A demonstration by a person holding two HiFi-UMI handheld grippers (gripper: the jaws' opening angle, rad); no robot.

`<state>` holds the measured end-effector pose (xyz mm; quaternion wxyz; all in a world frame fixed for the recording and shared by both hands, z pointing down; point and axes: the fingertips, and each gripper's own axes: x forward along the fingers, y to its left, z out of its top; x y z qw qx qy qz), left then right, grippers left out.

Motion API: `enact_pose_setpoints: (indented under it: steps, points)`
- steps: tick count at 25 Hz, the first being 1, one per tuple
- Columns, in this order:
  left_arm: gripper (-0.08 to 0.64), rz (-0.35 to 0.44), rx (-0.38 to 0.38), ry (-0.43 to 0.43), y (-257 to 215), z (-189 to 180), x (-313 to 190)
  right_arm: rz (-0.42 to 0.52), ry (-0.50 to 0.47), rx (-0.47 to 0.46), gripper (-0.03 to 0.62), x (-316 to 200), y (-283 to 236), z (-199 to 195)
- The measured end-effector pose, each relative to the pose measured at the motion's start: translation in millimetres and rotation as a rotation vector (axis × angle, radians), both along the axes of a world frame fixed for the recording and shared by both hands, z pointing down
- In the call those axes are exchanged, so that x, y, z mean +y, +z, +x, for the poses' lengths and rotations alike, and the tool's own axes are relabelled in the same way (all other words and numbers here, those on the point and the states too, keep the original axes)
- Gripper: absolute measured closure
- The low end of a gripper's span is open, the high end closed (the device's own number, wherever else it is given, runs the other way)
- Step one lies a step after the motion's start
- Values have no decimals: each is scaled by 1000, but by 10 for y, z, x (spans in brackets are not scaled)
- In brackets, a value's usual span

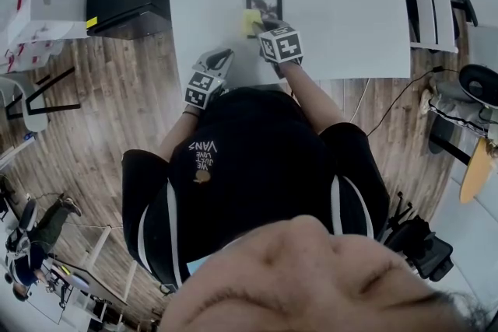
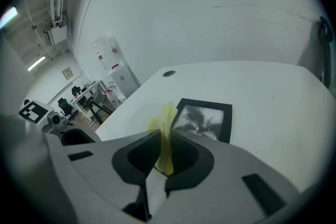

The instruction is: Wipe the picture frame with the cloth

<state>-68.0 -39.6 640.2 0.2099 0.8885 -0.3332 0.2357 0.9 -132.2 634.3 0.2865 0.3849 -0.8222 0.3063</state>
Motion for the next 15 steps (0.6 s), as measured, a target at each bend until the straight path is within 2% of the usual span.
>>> enact_pose_setpoints:
  steps: [15]
  points:
    - [526,1,6,36,9,161,8,7,99,61,548,8,44,663]
